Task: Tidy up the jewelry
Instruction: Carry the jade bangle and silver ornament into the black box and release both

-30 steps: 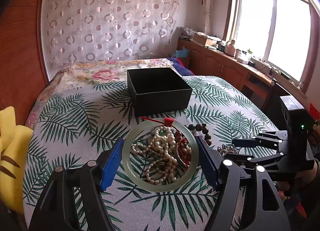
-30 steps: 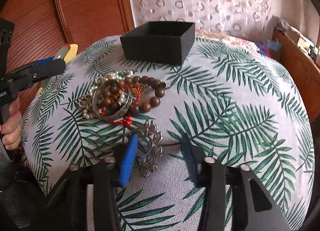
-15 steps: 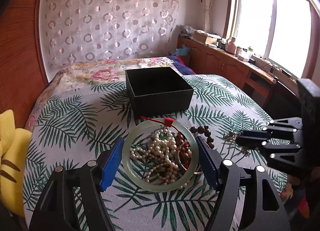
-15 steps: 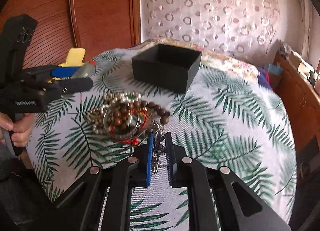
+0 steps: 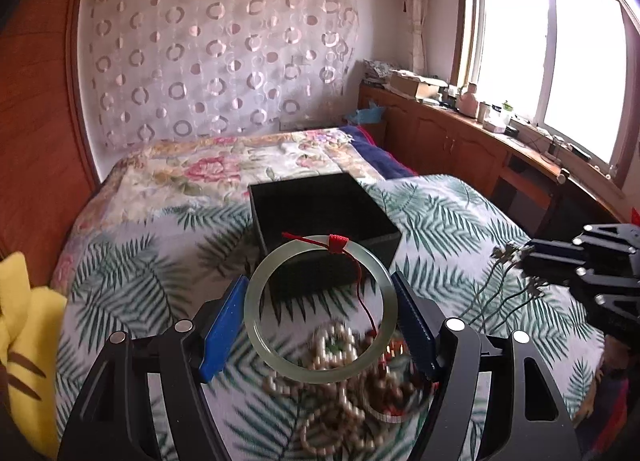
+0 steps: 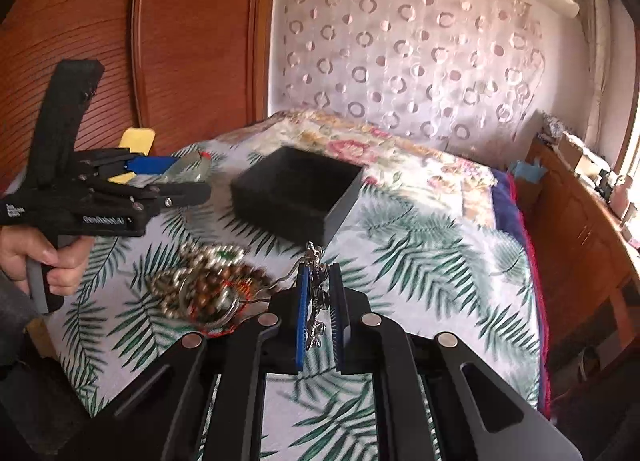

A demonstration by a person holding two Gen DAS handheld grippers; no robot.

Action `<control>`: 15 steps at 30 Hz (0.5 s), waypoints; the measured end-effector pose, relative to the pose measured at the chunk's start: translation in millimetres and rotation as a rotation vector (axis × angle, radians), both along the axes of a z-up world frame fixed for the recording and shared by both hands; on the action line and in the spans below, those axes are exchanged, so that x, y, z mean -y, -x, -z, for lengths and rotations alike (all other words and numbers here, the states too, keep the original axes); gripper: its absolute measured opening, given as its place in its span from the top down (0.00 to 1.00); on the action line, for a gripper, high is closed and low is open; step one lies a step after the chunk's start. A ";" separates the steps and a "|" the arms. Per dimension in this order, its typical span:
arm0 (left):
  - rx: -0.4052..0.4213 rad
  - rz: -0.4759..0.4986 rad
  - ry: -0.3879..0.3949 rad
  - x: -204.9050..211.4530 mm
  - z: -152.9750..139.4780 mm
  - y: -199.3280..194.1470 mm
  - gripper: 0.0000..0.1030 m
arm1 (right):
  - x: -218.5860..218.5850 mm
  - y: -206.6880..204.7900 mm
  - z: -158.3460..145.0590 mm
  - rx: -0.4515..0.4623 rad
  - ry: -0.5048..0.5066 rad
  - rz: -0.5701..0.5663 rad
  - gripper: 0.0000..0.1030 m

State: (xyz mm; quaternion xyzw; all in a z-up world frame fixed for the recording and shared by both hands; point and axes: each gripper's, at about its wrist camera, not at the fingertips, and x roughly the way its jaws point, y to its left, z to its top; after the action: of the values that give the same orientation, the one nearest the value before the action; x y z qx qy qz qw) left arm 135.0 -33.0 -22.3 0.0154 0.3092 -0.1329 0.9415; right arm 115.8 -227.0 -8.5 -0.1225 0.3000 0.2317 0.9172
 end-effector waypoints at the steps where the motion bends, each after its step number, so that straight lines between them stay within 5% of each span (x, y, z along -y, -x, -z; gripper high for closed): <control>1: 0.001 -0.001 -0.003 2.0 -1.1 -5.2 0.34 | 1.0 -3.4 -3.6 0.010 -0.001 0.005 0.89; 15: -0.028 -0.029 -0.017 13.0 4.9 -84.0 0.34 | -2.3 -86.7 -26.1 0.092 -0.015 0.071 0.89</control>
State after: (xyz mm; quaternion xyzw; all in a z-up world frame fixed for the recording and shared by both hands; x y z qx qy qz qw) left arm 219.0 -46.0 -27.2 0.0170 0.3234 -0.1169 0.9389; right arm 202.5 -224.7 17.7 -0.1153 0.2598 0.1952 0.9387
